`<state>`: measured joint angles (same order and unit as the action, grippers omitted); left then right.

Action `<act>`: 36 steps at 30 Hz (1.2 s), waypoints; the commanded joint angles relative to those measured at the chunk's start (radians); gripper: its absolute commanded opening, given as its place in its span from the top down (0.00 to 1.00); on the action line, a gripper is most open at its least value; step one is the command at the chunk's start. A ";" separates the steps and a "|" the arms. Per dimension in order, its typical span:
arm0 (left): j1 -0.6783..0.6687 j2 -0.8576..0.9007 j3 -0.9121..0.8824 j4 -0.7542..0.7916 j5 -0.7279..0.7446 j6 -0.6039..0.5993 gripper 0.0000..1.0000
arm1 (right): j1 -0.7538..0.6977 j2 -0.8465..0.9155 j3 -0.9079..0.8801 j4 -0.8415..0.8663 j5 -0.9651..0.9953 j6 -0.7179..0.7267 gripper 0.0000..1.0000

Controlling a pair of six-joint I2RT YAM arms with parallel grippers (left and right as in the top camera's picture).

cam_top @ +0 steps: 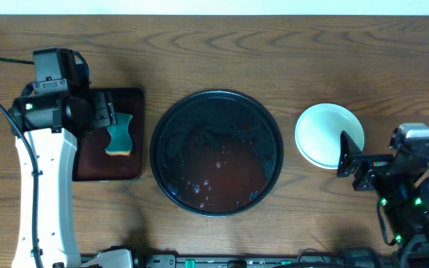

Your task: Clean dirty plates on tray and stack at the side

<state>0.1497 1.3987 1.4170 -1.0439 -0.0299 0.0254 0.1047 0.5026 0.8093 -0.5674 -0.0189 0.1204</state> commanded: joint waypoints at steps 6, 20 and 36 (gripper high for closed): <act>0.004 0.000 0.014 -0.002 -0.008 -0.012 0.25 | 0.001 -0.288 -0.456 0.393 -0.019 -0.009 0.01; 0.004 0.000 0.014 -0.002 -0.008 -0.012 0.25 | 0.001 -0.497 -0.793 0.535 -0.012 0.043 0.01; 0.004 0.000 0.014 -0.002 -0.008 -0.012 0.25 | 0.001 -0.497 -0.804 0.493 0.003 0.043 0.01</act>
<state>0.1497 1.3987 1.4170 -1.0435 -0.0299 0.0223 0.1051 0.0116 0.0082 -0.0708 -0.0254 0.1493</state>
